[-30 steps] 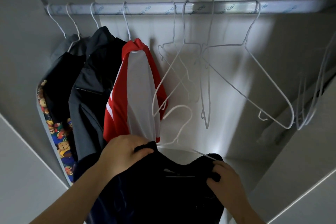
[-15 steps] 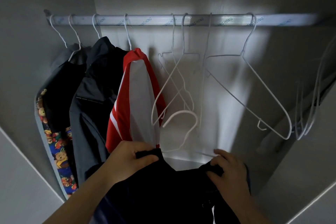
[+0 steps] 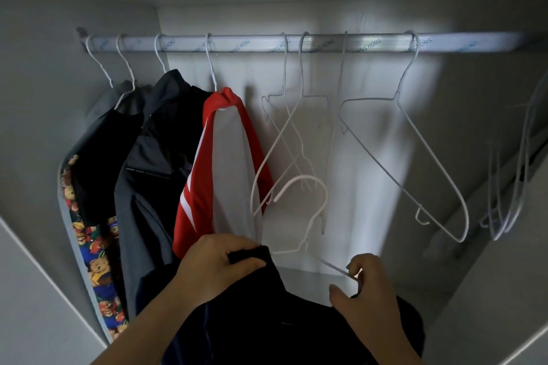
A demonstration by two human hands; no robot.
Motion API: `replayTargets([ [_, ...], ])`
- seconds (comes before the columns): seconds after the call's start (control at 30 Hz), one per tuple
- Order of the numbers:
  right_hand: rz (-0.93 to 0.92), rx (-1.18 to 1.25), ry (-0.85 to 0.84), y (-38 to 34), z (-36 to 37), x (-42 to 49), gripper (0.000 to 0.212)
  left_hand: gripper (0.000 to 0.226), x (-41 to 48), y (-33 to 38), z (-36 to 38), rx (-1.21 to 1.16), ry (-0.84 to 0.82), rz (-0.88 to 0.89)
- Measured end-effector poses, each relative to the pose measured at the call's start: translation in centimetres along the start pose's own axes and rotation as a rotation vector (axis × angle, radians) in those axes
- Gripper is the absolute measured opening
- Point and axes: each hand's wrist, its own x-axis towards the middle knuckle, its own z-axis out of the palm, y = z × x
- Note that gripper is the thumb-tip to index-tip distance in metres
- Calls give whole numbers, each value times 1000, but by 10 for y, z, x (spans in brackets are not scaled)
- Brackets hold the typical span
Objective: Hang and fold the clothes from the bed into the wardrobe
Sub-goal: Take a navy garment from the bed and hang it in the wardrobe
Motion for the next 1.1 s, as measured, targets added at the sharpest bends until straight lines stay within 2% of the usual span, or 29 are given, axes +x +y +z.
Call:
replayTargets([
  [0.1, 25, 12, -46, -3, -1, 3, 34, 21, 0, -1, 0, 10, -26, 38],
  [0.2, 30, 1, -54, -7, -6, 14, 32, 33, 0, -3, -9, 3, -71, 85],
  [0.3, 40, 20, 3, -6, -15, 23, 33, 40, 2, -20, -24, 89, -43, 64],
  [0.4, 129, 94, 36, -4, -24, 30, 32, 32, -1, -36, -40, 176, 0, -4],
  [0.5, 152, 83, 42, -4, -24, 32, 33, 28, 1, -34, -37, 172, -128, -20],
  [0.57, 129, 92, 28, -7, -20, 29, 34, 19, 6, -27, -23, 251, -202, 20],
  [0.67, 107, 110, 21, -8, -18, 28, 32, 30, 8, -20, -6, 381, -124, 87],
  [0.83, 177, 4, -93, -1, -35, 31, 24, 19, 2, -17, -1, 249, 93, 140],
  [0.9, 146, -81, -89, 1, -38, 30, 24, 21, 3, -15, 2, 243, 112, 154],
  [1.0, 16, -326, -150, -9, -33, 28, 35, 44, 9, -13, 9, 239, 119, 177],
  [1.1, 20, -225, -277, -22, -24, 31, 38, 45, 10, -9, 19, 247, 36, 212],
])
